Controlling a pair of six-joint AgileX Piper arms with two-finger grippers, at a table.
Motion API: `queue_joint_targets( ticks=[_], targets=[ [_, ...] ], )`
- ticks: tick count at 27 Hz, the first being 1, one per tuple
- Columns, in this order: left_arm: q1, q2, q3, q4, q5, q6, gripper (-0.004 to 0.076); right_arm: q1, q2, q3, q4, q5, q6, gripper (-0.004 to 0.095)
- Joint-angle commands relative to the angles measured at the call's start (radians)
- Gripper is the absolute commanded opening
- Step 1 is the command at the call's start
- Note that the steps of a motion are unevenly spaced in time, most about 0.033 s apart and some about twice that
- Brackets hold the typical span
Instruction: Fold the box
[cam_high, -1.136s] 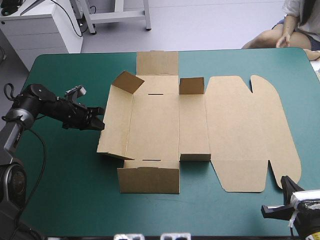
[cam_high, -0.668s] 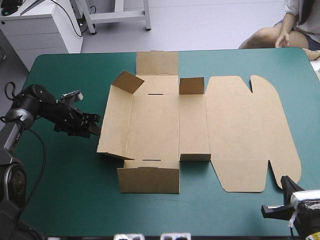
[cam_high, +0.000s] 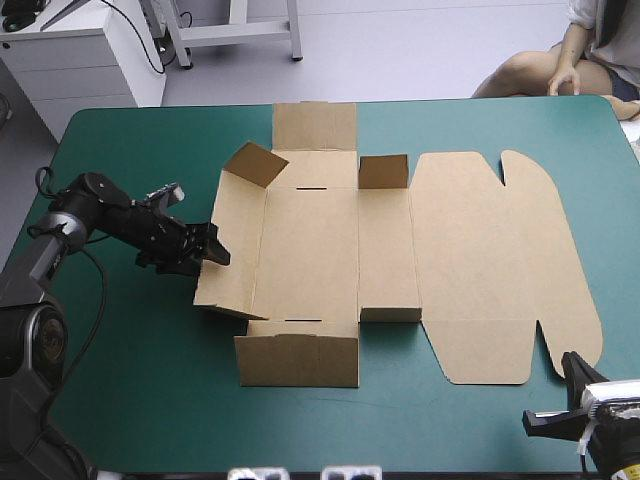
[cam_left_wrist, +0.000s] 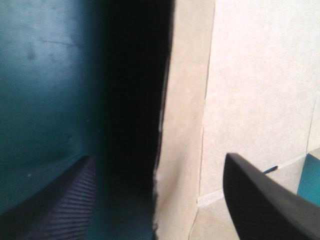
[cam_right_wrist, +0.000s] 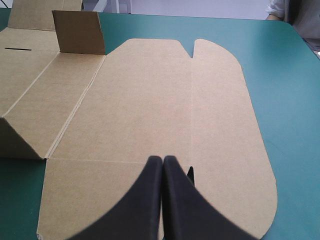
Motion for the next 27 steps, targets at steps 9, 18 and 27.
queue_joint_targets(
  ticks=[9,18,27],
  targets=[
    [-0.073,0.021,-0.028,-0.051,0.018,0.015,0.0429,-0.006,-0.001,-0.025,-0.001,-0.076,-0.001,-0.002],
    [-0.073,0.027,-0.028,-0.17,0.008,0.015,-0.0008,-0.006,-0.001,-0.025,-0.001,-0.076,-0.001,-0.002],
    [-0.073,0.027,-0.099,-0.173,0.098,0.015,-0.0008,-0.006,-0.001,-0.025,-0.001,-0.076,-0.001,-0.002]
  ],
)
